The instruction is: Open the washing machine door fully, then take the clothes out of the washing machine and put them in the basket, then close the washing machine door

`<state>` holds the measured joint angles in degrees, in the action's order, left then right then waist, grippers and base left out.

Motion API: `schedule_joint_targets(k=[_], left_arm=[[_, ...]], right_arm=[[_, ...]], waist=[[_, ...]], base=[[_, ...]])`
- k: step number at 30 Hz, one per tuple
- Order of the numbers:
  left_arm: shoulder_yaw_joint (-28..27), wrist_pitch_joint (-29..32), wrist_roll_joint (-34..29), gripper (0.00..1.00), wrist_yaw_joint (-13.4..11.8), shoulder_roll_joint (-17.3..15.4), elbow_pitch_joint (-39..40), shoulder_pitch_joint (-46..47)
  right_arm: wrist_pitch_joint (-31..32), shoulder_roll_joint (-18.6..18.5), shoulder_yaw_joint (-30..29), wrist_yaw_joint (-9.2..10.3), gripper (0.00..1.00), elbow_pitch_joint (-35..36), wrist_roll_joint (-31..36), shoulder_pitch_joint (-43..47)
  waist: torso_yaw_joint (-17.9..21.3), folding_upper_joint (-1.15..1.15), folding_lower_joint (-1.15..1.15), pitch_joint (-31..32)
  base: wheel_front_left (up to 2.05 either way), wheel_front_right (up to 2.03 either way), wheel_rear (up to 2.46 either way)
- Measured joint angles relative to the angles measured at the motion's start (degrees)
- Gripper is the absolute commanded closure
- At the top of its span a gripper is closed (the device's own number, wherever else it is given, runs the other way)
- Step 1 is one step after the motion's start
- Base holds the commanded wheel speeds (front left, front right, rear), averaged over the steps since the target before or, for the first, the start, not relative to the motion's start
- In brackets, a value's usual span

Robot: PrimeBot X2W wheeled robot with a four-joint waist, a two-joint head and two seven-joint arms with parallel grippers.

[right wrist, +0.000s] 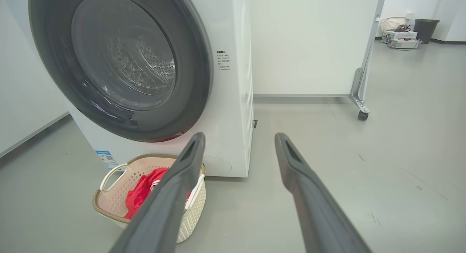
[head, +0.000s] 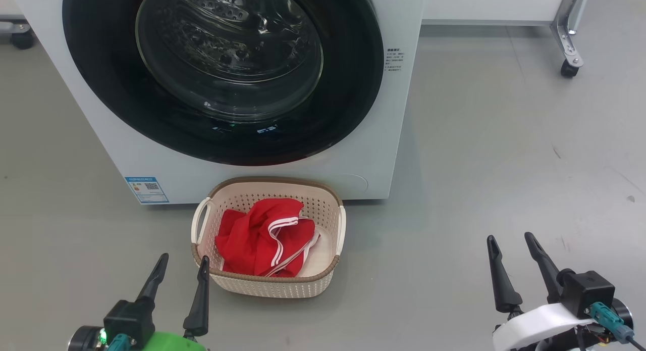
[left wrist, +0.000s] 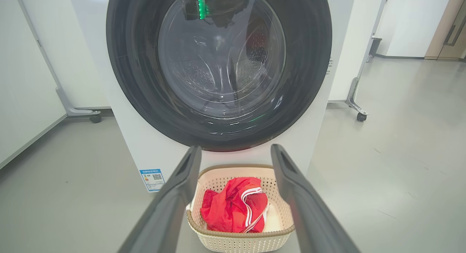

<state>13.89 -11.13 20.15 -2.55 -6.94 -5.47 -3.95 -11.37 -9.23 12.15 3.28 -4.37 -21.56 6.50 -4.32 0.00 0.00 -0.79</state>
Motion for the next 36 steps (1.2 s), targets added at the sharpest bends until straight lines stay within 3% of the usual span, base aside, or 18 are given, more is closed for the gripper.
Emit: schedule_joint_targets(k=[6, 7, 15, 36], left_arm=[[0.1, 0.4, 0.0, 0.0, 0.0, 0.0, 0.3, -0.2], [0.1, 0.5, 0.0, 1.0, 0.0, 0.1, 0.1, -0.2], [0.9, 0.5, 0.8, 1.0, 0.1, 1.0, -3.0, -1.4], [-2.3, 3.4, 17.1, 1.0, 1.9, 1.9, -3.0, -1.3]], right_arm=[[0.5, 0.0, 0.0, 0.41, 0.0, 1.0, 0.0, 0.0], [0.5, 0.1, 0.0, 0.38, 1.0, 0.8, 0.0, 0.0], [0.5, 1.7, 0.5, 0.32, 1.0, -2.0, -0.9, 1.3], [2.9, 2.6, -2.6, -1.56, 1.0, -2.1, -16.8, 1.0]], waist=[[-0.1, 0.0, 0.0, -0.1], [-0.1, 0.0, 0.0, -0.1], [0.0, 0.0, 0.0, -0.1], [1.0, 0.0, 0.0, 0.0]], base=[[0.0, 0.0, 0.0], [0.0, 0.0, 0.0], [0.0, 0.0, 0.0], [0.0, 0.0, 0.0]])
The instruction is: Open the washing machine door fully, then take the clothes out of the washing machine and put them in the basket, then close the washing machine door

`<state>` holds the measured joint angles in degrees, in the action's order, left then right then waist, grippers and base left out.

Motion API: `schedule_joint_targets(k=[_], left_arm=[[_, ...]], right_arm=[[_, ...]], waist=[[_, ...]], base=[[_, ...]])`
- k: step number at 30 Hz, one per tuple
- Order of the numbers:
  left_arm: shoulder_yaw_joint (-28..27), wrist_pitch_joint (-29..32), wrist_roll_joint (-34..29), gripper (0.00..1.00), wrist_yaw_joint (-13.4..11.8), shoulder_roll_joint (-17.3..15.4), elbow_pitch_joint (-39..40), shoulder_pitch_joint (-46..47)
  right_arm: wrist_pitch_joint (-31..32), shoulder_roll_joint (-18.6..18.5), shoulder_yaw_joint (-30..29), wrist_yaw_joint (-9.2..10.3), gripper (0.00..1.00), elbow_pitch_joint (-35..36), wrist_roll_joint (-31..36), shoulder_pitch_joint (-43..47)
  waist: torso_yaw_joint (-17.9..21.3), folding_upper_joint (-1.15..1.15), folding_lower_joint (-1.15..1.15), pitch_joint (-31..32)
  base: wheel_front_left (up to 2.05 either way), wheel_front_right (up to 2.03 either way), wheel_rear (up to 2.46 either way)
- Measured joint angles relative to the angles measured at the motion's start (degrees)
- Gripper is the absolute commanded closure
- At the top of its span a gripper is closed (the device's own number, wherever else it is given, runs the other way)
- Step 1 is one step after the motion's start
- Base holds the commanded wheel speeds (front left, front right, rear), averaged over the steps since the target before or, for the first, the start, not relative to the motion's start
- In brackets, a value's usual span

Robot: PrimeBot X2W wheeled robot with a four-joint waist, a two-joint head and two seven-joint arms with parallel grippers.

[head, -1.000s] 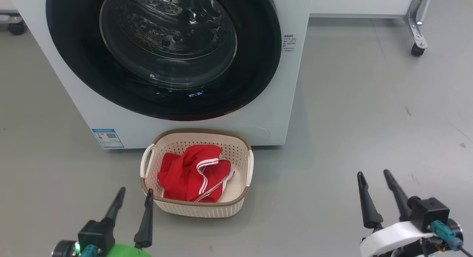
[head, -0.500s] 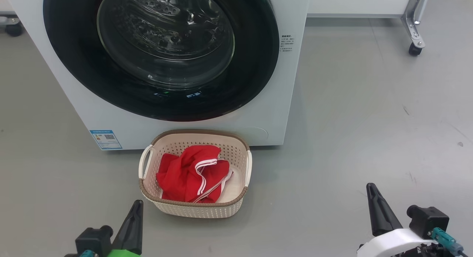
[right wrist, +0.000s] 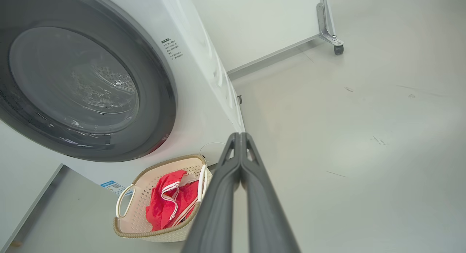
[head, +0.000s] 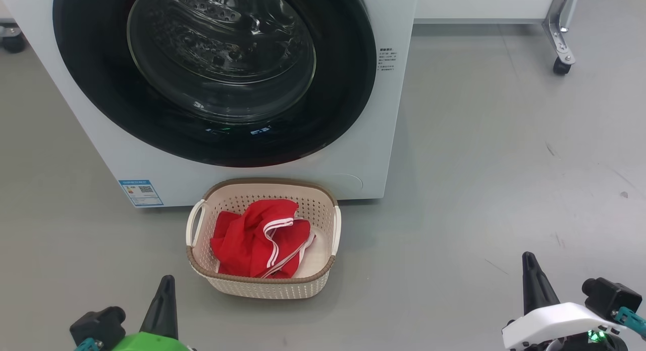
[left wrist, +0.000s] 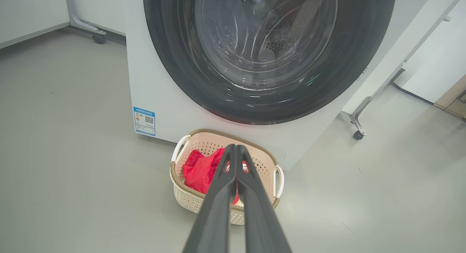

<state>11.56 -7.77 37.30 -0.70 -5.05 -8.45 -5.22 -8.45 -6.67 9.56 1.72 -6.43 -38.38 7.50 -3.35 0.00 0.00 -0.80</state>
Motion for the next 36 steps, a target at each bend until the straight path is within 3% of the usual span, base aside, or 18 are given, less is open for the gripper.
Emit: schedule_joint_targets(k=[36], left_arm=[[-6.0, 5.4, 26.1, 1.0, 3.1, 0.1, -2.8, 3.1]], right_arm=[[5.5, 0.6, -6.1, -3.5, 1.0, -3.6, -26.2, -4.1]], waist=[[1.5, 0.0, 0.0, 0.3]], base=[[0.0, 0.0, 0.0]])
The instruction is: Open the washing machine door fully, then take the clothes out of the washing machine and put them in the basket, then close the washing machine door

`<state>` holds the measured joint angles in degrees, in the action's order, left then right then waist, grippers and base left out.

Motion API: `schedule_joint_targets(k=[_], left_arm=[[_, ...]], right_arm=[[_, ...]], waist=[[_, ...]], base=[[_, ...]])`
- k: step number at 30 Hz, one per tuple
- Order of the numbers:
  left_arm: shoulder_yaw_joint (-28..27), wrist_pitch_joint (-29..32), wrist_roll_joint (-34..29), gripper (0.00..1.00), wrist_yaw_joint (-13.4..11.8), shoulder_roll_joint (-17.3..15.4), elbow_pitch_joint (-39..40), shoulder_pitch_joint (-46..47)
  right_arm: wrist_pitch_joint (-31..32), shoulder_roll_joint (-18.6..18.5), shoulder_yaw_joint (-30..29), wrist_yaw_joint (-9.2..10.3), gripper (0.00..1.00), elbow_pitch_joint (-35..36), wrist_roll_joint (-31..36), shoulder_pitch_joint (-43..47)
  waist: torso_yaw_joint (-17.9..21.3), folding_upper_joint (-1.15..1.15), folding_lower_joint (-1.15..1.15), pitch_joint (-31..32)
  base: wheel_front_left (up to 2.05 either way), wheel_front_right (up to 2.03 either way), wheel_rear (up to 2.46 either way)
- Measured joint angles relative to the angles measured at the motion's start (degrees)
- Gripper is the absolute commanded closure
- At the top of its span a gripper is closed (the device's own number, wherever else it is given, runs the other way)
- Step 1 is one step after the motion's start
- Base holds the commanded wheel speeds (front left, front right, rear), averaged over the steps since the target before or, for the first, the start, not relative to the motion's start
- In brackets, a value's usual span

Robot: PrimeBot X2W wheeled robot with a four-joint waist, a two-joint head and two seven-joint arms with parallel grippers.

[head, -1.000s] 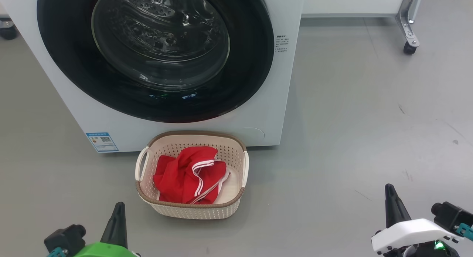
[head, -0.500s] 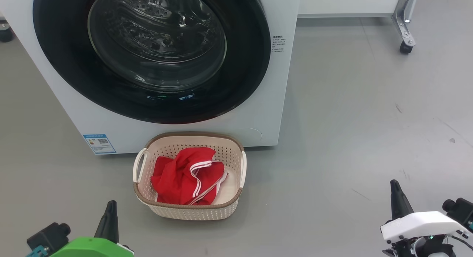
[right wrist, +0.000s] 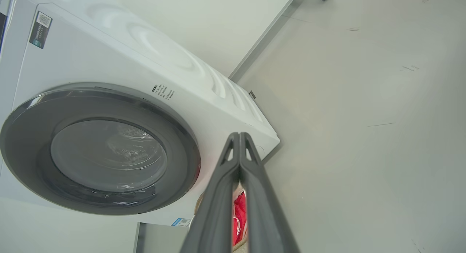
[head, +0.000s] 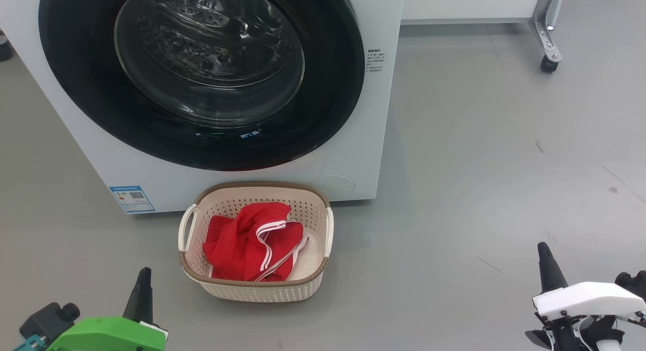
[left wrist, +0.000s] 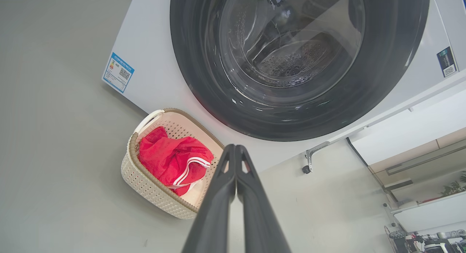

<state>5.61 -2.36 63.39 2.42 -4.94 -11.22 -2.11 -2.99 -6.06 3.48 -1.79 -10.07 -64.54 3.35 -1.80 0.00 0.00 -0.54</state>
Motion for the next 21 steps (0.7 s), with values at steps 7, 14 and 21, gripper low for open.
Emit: schedule_joint_targets(k=[7, 14, 21], left_arm=[[-1.2, 1.2, 4.8, 1.0, 0.6, 0.0, -0.7, 0.6], [-2.2, 2.2, 10.3, 1.0, 1.5, 0.1, -1.3, 1.5], [-3.5, 2.9, 14.9, 1.0, 2.0, 0.3, -1.9, 2.2]], right_arm=[[1.2, 0.3, -1.2, -0.71, 1.0, -0.8, -5.0, -1.1], [2.0, 0.5, -2.3, -1.67, 1.0, -1.6, -10.0, -2.1], [3.0, 0.6, -3.4, -2.27, 1.0, -2.4, -15.0, -3.1]], waist=[[0.3, 0.0, 0.0, 0.1], [0.6, 0.0, 0.0, 0.1], [0.9, 0.0, 0.0, 0.2]], base=[[0.0, 0.0, 0.0], [0.0, 0.0, 0.0], [0.0, 0.0, 0.0]])
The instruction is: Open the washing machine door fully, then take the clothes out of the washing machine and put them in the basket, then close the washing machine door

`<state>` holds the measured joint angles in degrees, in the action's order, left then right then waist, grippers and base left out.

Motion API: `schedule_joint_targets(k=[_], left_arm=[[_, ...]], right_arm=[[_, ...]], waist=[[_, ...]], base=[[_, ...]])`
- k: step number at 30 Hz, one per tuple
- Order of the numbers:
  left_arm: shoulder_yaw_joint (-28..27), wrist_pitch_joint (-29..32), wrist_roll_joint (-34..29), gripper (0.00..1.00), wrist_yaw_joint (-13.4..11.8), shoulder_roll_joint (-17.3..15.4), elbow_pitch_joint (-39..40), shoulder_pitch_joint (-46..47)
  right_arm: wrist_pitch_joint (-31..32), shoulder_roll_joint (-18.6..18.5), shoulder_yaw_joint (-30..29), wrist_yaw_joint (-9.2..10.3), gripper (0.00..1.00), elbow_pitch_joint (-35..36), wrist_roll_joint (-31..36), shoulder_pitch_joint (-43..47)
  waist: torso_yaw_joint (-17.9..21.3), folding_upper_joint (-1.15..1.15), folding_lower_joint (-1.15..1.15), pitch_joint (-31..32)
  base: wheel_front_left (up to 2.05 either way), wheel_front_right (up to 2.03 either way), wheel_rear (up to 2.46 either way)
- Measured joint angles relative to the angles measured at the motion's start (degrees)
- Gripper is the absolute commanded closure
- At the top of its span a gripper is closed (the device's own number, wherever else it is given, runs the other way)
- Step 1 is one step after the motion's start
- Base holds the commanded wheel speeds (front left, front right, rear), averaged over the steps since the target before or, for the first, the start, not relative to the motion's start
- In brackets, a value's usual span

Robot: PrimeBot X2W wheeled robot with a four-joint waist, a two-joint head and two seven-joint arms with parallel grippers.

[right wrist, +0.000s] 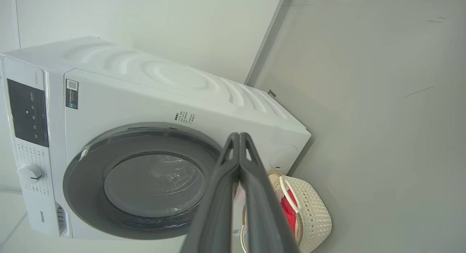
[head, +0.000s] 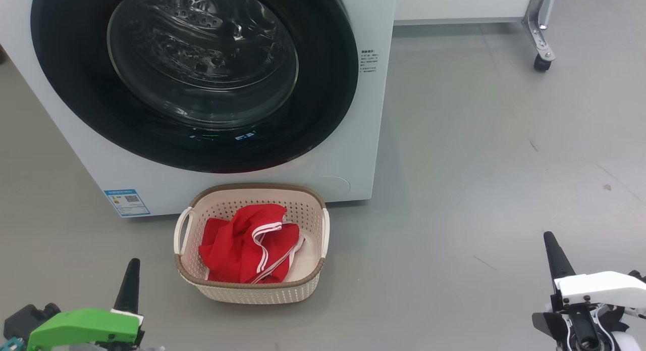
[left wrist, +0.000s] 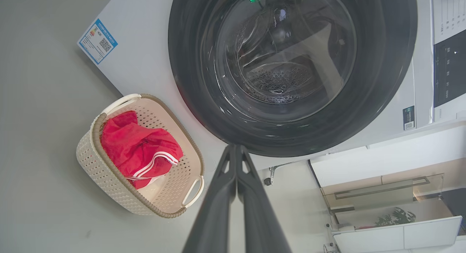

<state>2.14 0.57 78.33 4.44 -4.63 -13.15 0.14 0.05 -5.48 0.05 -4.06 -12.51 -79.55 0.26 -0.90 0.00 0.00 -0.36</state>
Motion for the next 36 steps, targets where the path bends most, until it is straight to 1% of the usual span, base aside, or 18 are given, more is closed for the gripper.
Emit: schedule_joint_targets(k=[16, 22, 25, 36], left_arm=[[-2.5, 2.4, 11.6, 1.0, 1.8, 0.3, -1.4, 1.7], [-3.6, 3.0, 15.8, 1.0, 2.0, 0.3, -2.0, 2.5], [-3.6, 3.0, 16.1, 1.0, 2.4, 0.3, -2.1, 2.8], [-3.7, 3.0, 16.1, 1.0, 2.4, 0.4, -2.4, 2.8]], right_arm=[[2.1, 0.3, -2.7, -1.88, 1.0, -1.9, -11.5, -2.2], [2.9, 0.5, -3.6, -2.42, 1.0, -2.5, -15.4, -2.8], [3.0, 0.5, -3.6, -2.43, 1.0, -2.7, -15.6, -3.1], [3.0, 0.5, -3.7, -2.43, 1.0, -2.8, -15.6, -3.3]], waist=[[0.7, 0.0, 0.0, 0.1], [0.9, 0.0, 0.0, 0.2], [0.9, 0.0, 0.0, 0.2], [0.9, 0.0, 0.0, 0.2]], base=[[0.0, 0.0, 0.0], [0.0, 0.0, 0.0], [0.0, 0.0, 0.0], [0.0, 0.0, 0.0]])
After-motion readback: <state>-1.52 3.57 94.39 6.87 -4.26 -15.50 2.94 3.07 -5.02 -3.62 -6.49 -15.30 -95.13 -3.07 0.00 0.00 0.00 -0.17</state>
